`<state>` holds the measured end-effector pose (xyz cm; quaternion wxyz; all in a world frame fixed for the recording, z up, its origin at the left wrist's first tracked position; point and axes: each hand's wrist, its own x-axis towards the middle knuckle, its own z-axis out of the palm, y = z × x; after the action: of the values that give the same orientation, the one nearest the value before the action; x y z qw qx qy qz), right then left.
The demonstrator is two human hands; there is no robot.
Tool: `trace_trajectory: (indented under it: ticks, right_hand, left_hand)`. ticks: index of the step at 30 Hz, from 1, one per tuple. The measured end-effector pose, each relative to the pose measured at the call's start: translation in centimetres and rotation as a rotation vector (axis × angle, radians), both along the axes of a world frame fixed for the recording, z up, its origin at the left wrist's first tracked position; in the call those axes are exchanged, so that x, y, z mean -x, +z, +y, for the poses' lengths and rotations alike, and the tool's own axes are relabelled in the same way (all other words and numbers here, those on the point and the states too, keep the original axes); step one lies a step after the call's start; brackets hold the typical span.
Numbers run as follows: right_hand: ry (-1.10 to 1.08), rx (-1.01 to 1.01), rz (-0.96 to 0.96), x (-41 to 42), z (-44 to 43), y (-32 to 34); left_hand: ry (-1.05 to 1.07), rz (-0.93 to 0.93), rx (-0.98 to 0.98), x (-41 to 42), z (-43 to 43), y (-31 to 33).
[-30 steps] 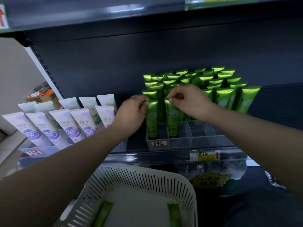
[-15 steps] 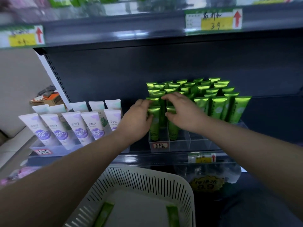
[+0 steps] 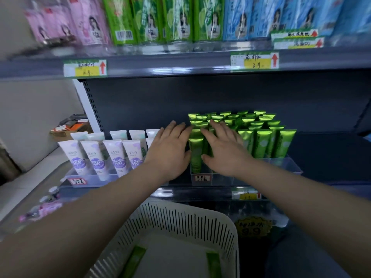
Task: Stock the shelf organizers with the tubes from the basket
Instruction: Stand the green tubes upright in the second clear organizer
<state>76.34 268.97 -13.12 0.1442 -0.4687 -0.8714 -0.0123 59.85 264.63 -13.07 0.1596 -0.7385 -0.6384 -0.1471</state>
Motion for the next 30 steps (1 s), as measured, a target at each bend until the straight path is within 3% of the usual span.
trace_trajectory:
  ticks: [20,30]
  right_hand:
    - [0.153,0.174,-0.082,1.2,-8.0,-10.3]
    - [0.19,0.423,-0.074,1.2,-7.8,-16.8]
  left_hand:
    - [0.103,0.103,0.127,3.2,-8.1,-9.7]
    - [0.12,0.034,0.293,6.2,-9.1,-16.0]
